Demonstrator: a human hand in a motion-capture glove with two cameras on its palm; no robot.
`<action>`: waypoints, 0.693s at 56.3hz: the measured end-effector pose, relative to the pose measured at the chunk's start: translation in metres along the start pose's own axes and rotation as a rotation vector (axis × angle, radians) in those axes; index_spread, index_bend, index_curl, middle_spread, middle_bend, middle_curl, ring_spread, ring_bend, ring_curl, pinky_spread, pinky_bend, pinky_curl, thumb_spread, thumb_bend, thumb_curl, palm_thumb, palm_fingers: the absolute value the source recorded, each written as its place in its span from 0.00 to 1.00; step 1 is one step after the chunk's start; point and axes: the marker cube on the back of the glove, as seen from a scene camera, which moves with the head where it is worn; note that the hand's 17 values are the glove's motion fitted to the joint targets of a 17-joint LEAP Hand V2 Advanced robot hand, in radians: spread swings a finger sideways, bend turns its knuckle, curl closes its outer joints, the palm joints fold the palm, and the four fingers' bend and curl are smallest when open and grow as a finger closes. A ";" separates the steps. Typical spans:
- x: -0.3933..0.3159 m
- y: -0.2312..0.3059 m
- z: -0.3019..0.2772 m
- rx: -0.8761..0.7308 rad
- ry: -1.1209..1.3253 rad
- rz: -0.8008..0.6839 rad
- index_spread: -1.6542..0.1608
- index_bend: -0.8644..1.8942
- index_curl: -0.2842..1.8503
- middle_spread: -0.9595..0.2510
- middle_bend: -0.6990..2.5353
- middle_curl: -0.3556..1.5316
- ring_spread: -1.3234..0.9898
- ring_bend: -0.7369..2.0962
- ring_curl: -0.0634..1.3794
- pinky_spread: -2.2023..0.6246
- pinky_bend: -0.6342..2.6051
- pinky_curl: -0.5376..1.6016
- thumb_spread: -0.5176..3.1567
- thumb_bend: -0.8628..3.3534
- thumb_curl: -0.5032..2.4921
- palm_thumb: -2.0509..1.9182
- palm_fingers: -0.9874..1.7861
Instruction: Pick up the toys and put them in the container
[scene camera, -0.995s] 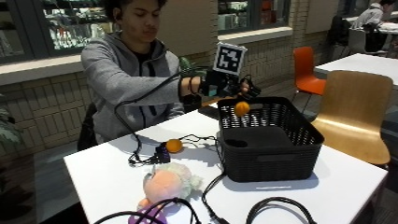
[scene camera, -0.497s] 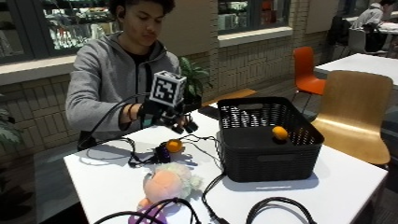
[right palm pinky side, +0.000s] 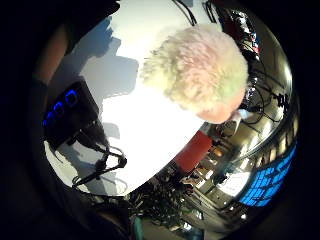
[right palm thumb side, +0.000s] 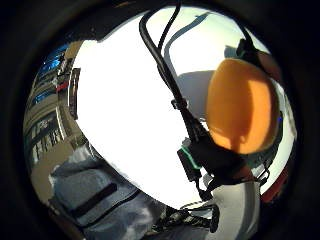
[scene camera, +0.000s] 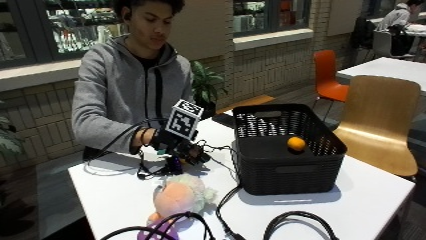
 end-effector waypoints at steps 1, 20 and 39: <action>-0.001 -0.001 0.000 0.011 -0.005 -0.003 0.80 0.57 0.38 0.84 0.26 0.31 0.55 0.31 0.15 0.77 0.34 0.43 0.48 0.20 0.27 0.56 0.32; 0.028 0.009 -0.081 0.391 0.205 -0.163 0.83 0.76 0.44 0.81 0.28 0.34 0.53 0.30 0.10 0.77 0.30 0.41 0.57 0.24 0.28 0.62 0.35; -0.043 -0.033 -0.241 0.601 0.076 -0.159 0.85 0.79 0.44 0.75 0.34 0.39 0.51 0.32 0.11 0.77 0.27 0.41 0.58 0.27 0.28 0.65 0.37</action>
